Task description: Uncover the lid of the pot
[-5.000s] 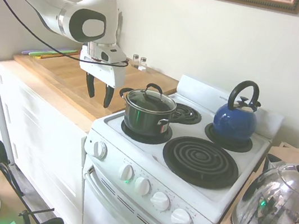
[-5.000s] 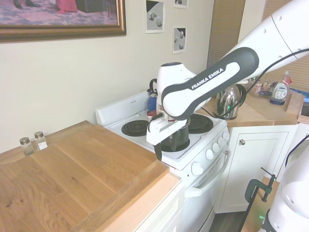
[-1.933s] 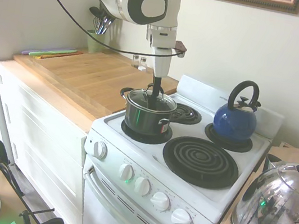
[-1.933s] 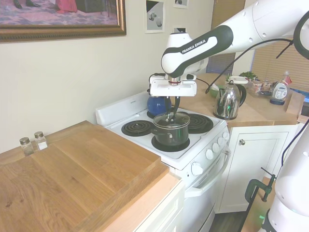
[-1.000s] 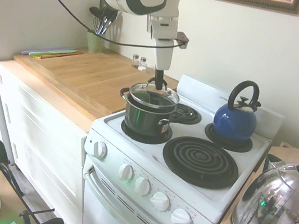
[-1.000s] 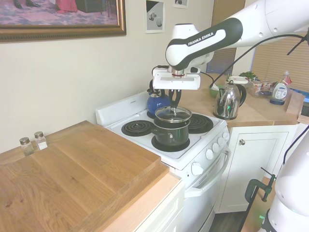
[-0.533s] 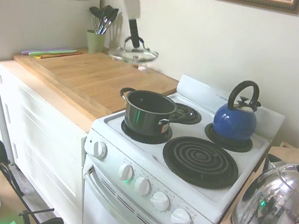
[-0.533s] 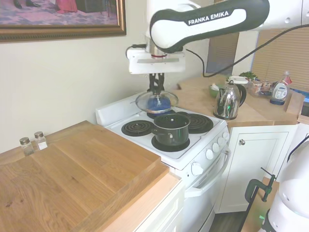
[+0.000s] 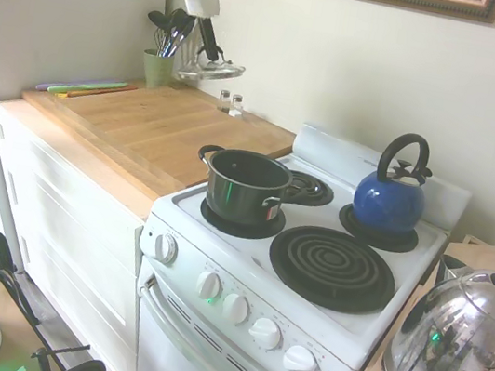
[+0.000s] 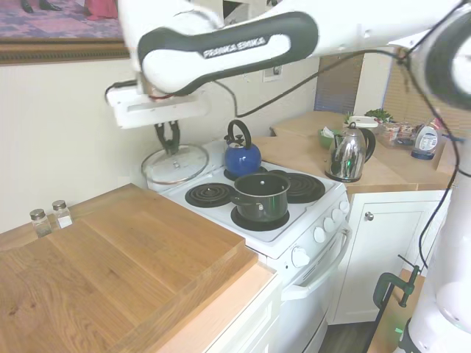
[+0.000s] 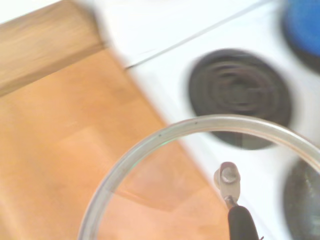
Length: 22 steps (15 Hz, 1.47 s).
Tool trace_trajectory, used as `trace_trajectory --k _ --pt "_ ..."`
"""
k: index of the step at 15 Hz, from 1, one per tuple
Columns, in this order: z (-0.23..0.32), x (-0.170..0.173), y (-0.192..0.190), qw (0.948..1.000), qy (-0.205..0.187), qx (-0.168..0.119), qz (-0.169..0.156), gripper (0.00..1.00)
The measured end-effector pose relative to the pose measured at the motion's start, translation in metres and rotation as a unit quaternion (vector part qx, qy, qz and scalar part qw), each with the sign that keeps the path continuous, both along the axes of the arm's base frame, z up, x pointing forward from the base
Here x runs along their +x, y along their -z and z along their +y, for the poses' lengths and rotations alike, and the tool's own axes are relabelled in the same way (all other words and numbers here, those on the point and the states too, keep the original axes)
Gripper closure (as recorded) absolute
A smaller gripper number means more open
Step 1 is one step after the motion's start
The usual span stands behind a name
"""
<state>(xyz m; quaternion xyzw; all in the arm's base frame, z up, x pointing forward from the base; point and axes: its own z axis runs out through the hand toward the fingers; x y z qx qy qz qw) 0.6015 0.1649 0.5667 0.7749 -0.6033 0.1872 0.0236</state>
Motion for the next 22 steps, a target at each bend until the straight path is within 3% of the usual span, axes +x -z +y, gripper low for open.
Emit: trace_trajectory --k 5,10,16,21,22 --pt "0.006 0.052 0.074 0.9990 -0.021 0.024 0.033 1.00" --pt "-0.008 0.058 0.136 0.9957 -0.055 0.036 0.065 1.00" --pt "-0.013 0.064 0.176 0.9918 -0.068 0.049 0.097 1.00" --pt "-0.008 0.065 0.183 0.9907 -0.072 0.050 0.105 1.00" --pt "-0.006 0.066 0.183 0.9905 -0.072 0.050 0.107 0.00"
